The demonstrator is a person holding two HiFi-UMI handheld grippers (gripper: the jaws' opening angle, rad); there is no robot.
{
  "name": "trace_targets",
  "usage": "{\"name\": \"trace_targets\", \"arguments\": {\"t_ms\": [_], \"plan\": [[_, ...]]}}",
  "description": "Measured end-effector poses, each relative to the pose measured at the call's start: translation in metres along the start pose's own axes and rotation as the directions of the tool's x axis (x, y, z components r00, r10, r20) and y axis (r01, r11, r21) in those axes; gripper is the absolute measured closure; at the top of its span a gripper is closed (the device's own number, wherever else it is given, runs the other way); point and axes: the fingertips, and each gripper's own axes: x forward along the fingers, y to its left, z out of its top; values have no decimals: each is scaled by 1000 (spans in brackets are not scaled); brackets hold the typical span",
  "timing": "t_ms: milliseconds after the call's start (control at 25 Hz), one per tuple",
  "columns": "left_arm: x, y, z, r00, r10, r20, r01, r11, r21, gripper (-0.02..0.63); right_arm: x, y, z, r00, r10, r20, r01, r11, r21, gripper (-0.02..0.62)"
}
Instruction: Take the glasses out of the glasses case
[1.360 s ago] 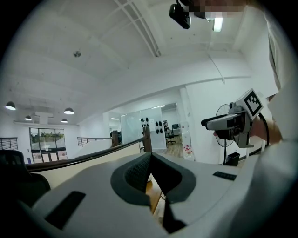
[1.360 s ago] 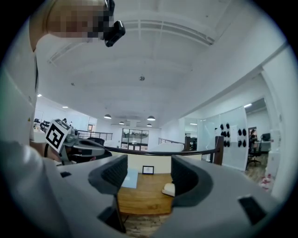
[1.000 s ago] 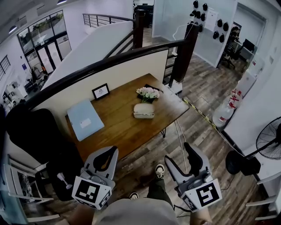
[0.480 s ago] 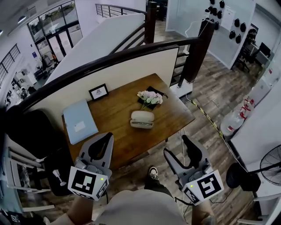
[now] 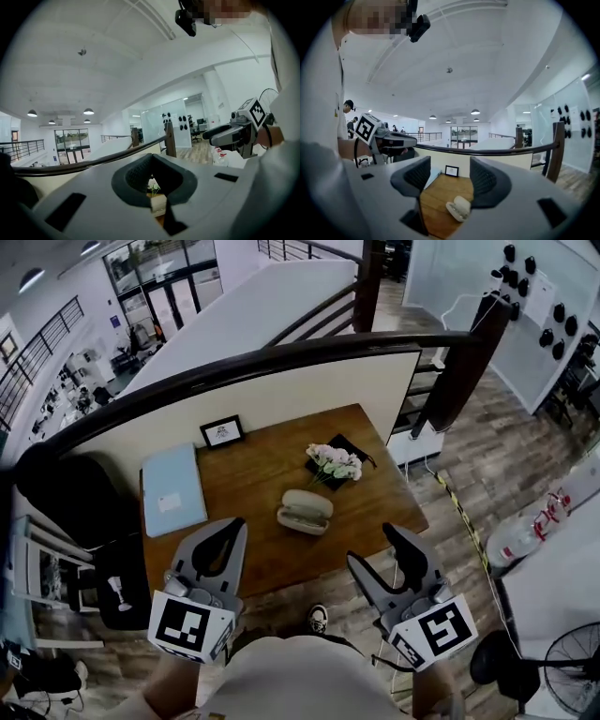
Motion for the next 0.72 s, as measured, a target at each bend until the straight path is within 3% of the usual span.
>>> {"name": "trace_targets", "arguments": {"t_ms": [320,720], "plan": [[21,5,-11,994,98,-52,-98,995,3,604,30,-32,-9,996,91,-5,-91,996,-4,330],[33,28,-22,989,121,-91,-122,993,-6,604,67,-38,-22,991,126,-53,-125,992,10,331]]}}
